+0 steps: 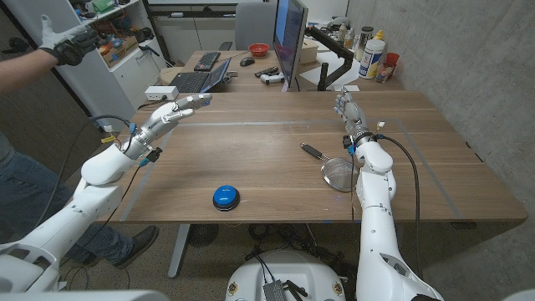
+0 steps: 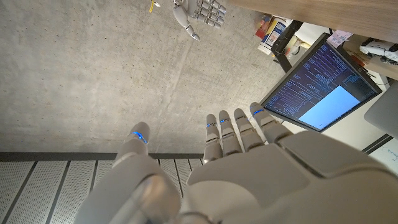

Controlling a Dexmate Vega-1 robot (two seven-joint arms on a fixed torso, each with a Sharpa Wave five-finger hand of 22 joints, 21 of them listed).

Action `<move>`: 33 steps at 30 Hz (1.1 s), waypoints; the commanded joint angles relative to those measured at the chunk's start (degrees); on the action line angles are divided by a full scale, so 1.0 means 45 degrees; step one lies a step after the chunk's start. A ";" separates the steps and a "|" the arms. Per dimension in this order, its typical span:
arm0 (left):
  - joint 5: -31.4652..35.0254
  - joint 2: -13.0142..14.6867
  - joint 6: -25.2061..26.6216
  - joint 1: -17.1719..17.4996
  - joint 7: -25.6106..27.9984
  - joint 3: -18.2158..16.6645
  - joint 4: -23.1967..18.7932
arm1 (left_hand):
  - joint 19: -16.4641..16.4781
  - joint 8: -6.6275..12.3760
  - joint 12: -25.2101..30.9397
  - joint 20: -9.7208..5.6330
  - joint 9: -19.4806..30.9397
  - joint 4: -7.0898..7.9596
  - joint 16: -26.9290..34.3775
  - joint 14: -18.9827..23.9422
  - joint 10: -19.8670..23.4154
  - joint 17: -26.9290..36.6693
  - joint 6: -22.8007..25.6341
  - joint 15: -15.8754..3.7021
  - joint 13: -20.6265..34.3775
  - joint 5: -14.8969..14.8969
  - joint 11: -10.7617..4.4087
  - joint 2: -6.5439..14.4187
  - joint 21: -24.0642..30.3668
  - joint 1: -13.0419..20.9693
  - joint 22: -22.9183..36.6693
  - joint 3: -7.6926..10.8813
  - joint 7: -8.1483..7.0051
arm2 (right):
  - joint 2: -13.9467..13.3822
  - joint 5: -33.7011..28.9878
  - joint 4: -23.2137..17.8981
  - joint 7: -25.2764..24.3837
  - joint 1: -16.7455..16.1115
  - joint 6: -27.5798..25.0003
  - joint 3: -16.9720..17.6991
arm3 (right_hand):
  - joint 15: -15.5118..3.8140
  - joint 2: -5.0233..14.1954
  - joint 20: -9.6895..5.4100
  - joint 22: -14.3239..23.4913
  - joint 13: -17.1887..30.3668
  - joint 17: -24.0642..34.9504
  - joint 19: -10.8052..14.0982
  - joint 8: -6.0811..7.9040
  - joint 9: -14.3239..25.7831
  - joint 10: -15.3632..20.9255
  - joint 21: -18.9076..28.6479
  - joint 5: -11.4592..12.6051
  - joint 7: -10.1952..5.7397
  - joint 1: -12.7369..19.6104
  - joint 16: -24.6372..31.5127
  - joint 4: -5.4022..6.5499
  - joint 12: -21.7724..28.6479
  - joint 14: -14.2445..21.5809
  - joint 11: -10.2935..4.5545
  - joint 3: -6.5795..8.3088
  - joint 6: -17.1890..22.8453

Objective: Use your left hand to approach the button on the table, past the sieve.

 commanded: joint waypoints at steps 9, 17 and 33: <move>0.0505 0.0343 -0.1019 -0.0205 0.0081 0.0282 0.0146 | 0.0183 0.0210 0.0199 0.0308 0.0033 -0.0009 0.0129 0.0432 0.0448 0.0087 0.0582 0.0084 0.0085 -0.0001 -0.0222 -0.0049 0.0139 0.0289 0.0072 0.0099 -0.0238 | -0.0074 -0.0012 0.0104 0.0043 0.0123 0.0007 -0.0010 | -0.0036 0.0165 0.0048 0.0072 0.0018 0.0034 0.0099 0.0085 0.0053 0.0136 -0.0046 0.0088 -0.0086 0.0008 0.0033 -0.0044 -0.0062 0.0147 0.0007 -0.0050 0.0050; 0.1035 0.0321 -0.1444 -0.0293 0.0299 0.0329 0.0134 | 0.0157 0.0195 0.0188 0.0367 0.0034 -0.0003 0.0132 0.0501 0.0457 0.0091 0.0630 0.0079 0.0092 -0.0009 -0.0266 -0.0055 0.0116 0.0325 0.0075 0.0096 -0.0274 | -0.0102 0.0040 0.0197 0.0053 0.0156 0.0095 0.0028 | -0.0029 0.0171 0.0056 0.0073 0.0018 0.0033 0.0105 0.0085 0.0054 0.0141 -0.0059 0.0103 -0.0068 0.0010 0.0032 -0.0053 -0.0063 0.0153 0.0002 -0.0067 0.0052; 0.2233 0.0515 -0.2149 -0.0131 0.0816 0.0365 -0.0098 | 0.0150 0.0149 0.0177 0.0413 0.0036 0.0008 0.0071 0.0457 0.0505 0.0097 0.0678 0.0111 0.0106 -0.0023 -0.0371 -0.0062 0.0092 0.0403 0.0082 0.0095 -0.0318 | -0.0105 0.0043 -0.0033 0.0137 0.0058 0.0001 0.0050 | -0.0031 0.0185 0.0069 0.0075 0.0018 0.0032 0.0107 0.0082 0.0054 0.0134 -0.0088 0.0133 -0.0082 0.0007 0.0029 -0.0069 -0.0070 0.0156 -0.0006 -0.0105 0.0048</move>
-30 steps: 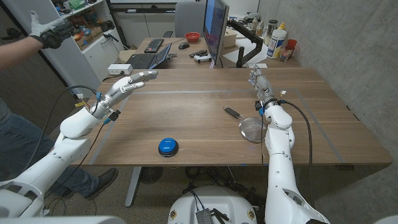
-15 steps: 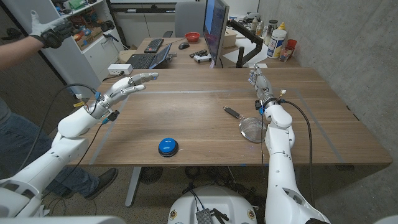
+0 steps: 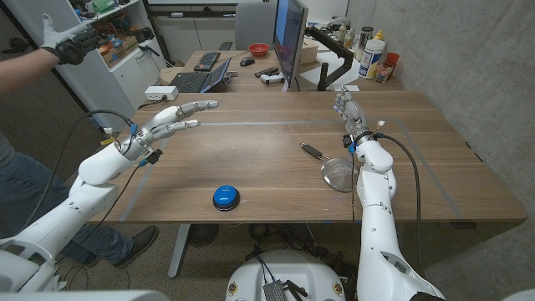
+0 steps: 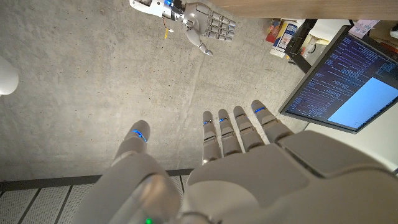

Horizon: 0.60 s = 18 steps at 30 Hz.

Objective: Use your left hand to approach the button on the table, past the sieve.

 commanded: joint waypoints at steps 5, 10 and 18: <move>0.1118 0.0114 -0.0526 0.0013 0.0404 0.0140 0.0146 | 0.0037 0.0034 0.0037 0.0083 0.0039 0.0045 0.0021 0.0064 0.0074 0.0034 0.0089 0.0014 0.0051 -0.0025 -0.0092 0.0005 0.0001 0.0157 0.0019 0.0061 -0.0038 | 0.0017 -0.0004 -0.0366 0.0117 -0.0152 -0.0182 0.0003 | 0.0024 0.0049 0.0018 0.0075 0.0020 0.0032 0.0070 0.0083 0.0055 0.0134 -0.0084 0.0094 -0.0088 0.0009 0.0030 -0.0022 -0.0072 0.0115 -0.0002 -0.0063 0.0053; 0.1595 0.0061 -0.0780 -0.0065 0.0551 0.0143 0.0378 | 0.0046 0.0007 0.0024 0.0095 0.0040 0.0047 0.0016 0.0081 0.0063 0.0036 0.0073 -0.0009 0.0055 -0.0027 -0.0102 0.0005 -0.0001 0.0184 0.0020 0.0062 -0.0038 | 0.0007 -0.0213 -0.0664 0.0135 -0.0220 -0.0537 -0.0068 | 0.0017 0.0055 0.0026 0.0076 0.0020 0.0032 0.0072 0.0081 0.0055 0.0129 -0.0091 0.0103 -0.0086 0.0009 0.0028 -0.0026 -0.0075 0.0113 -0.0010 -0.0073 0.0047; 0.2057 0.0090 -0.1448 -0.0133 0.0683 0.0122 0.0494 | 0.0071 -0.0073 0.0015 0.0091 0.0042 0.0049 0.0000 0.0078 0.0072 0.0038 -0.0062 -0.0047 0.0060 -0.0029 -0.0135 0.0010 -0.0001 0.0230 0.0021 0.0069 -0.0080 | -0.0006 -0.0277 -0.0943 0.0193 -0.0276 -0.0689 -0.0100 | 0.0003 0.0060 0.0027 0.0077 0.0020 0.0031 0.0070 0.0079 0.0055 0.0127 -0.0103 0.0115 -0.0087 0.0009 0.0024 -0.0034 -0.0077 0.0106 -0.0014 -0.0090 0.0041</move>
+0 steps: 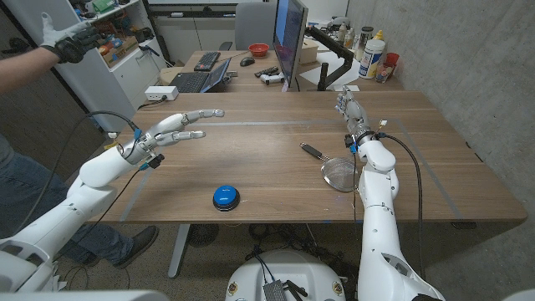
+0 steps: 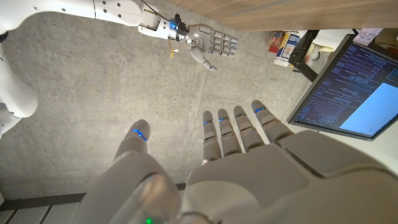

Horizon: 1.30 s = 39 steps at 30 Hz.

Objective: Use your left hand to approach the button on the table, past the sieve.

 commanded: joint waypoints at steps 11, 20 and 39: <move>0.1546 -0.0285 -0.1140 0.0288 -0.0111 -0.0742 -0.0071 | -0.0142 -0.0185 -0.0021 0.0201 0.0048 0.0055 -0.0039 0.0031 -0.0042 0.0045 -0.0210 -0.0115 0.0071 -0.0032 -0.0059 0.0020 -0.0095 0.0196 0.0025 0.0079 0.0014 | 0.0005 -0.0079 -0.0340 0.0152 -0.0040 -0.0433 0.0011 | 0.0023 0.0070 0.0040 0.0062 0.0021 0.0033 0.0079 0.0078 0.0055 0.0128 -0.0039 0.0081 -0.0087 0.0005 0.0022 0.0011 0.0020 0.0103 -0.0008 -0.0064 0.0038; 0.1396 -0.1383 -0.1140 0.0805 -0.2465 -0.2514 -0.0419 | -0.0168 -0.0265 -0.0061 0.0259 0.0053 0.0062 -0.0053 0.0015 -0.0119 0.0050 -0.0370 -0.0161 0.0080 -0.0033 -0.0005 0.0030 -0.0105 0.0246 0.0027 0.0086 0.0029 | 0.0007 -0.0156 -0.0591 0.0173 -0.0083 -0.0570 0.0012 | 0.0023 0.0075 0.0103 0.0063 0.0021 0.0033 0.0064 0.0077 0.0055 0.0113 -0.0056 0.0095 -0.0100 0.0000 0.0017 0.0005 0.0013 0.0089 -0.0045 -0.0085 0.0033; -0.1778 -0.4144 -0.1140 0.0684 -1.0462 -0.5567 -0.0867 | 0.0394 -0.0212 -0.0092 0.1125 0.0069 0.0027 -0.0053 0.0064 -0.0197 0.0062 -0.0177 -0.0031 0.0120 -0.0020 -0.0018 -0.0019 0.0076 0.0457 0.0017 0.0110 -0.0238 | -0.0054 -0.0109 -0.0407 0.0276 0.0068 -0.0599 0.0080 | 0.0011 0.0095 0.0183 0.0066 0.0021 0.0032 0.0063 0.0075 0.0055 0.0089 -0.0075 0.0121 -0.0098 0.0000 0.0008 -0.0010 0.0003 0.0052 -0.0037 -0.0121 0.0027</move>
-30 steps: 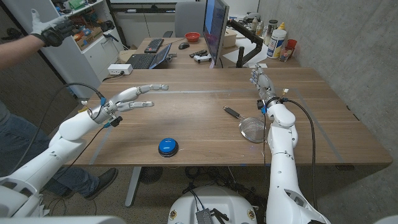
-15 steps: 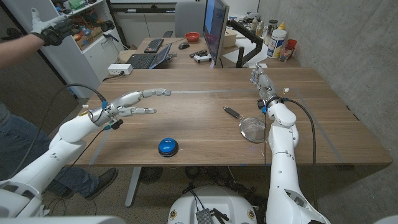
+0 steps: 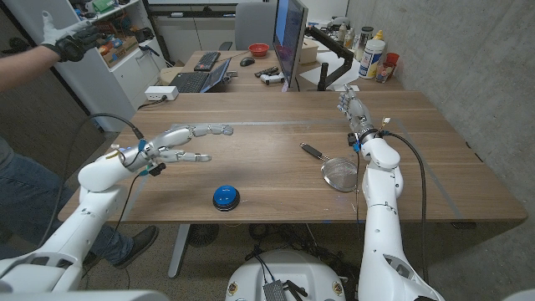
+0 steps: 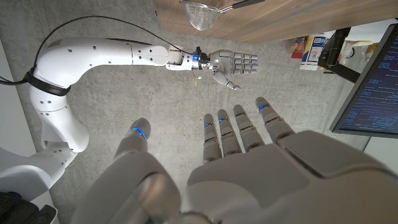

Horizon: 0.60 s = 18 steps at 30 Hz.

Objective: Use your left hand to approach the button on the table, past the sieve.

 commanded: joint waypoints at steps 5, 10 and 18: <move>-0.0342 -0.1075 -0.0011 -0.0081 -0.2854 -0.1620 -0.0250 | 0.0266 0.0101 -0.0021 0.0310 0.0072 -0.0040 0.0043 0.0113 -0.0024 0.0068 0.0262 0.0091 0.0071 -0.0018 0.0098 -0.0055 0.0141 0.0171 0.0016 0.0055 -0.0235 | -0.0056 0.0033 0.0271 0.0076 0.0204 0.0004 0.0056 | 0.0014 0.0100 0.0170 0.0021 0.0021 0.0033 0.0029 0.0078 0.0056 0.0082 -0.0033 0.0127 -0.0103 -0.0002 0.0011 -0.0015 0.0000 0.0056 -0.0041 -0.0058 0.0034; -0.0106 -0.1054 -0.0011 -0.0110 -0.2854 -0.1697 -0.0115 | 0.0348 0.0102 -0.0024 0.0360 0.0072 -0.0046 0.0041 0.0119 -0.0034 0.0070 0.0287 0.0087 0.0076 -0.0017 0.0090 -0.0074 0.0161 0.0200 0.0015 0.0054 -0.0234 | -0.0052 0.0015 0.0241 0.0099 0.0207 -0.0036 0.0054 | 0.0018 0.0105 0.0185 0.0022 0.0021 0.0033 0.0030 0.0080 0.0056 0.0078 -0.0037 0.0133 -0.0120 -0.0002 0.0009 -0.0018 -0.0001 0.0047 -0.0058 -0.0066 0.0040; 0.0283 -0.1119 -0.0011 -0.0120 -0.2854 -0.1758 0.0049 | 0.0395 0.0103 -0.0021 0.0455 0.0073 -0.0054 0.0038 0.0123 -0.0033 0.0073 0.0320 0.0091 0.0083 -0.0015 0.0129 -0.0103 0.0158 0.0239 0.0012 0.0051 -0.0239 | -0.0037 -0.0036 0.0123 0.0123 0.0186 -0.0114 0.0026 | 0.0004 0.0108 0.0202 0.0024 0.0022 0.0034 0.0032 0.0080 0.0056 0.0086 -0.0043 0.0143 -0.0114 -0.0007 0.0015 -0.0022 0.0003 0.0058 -0.0055 -0.0085 0.0039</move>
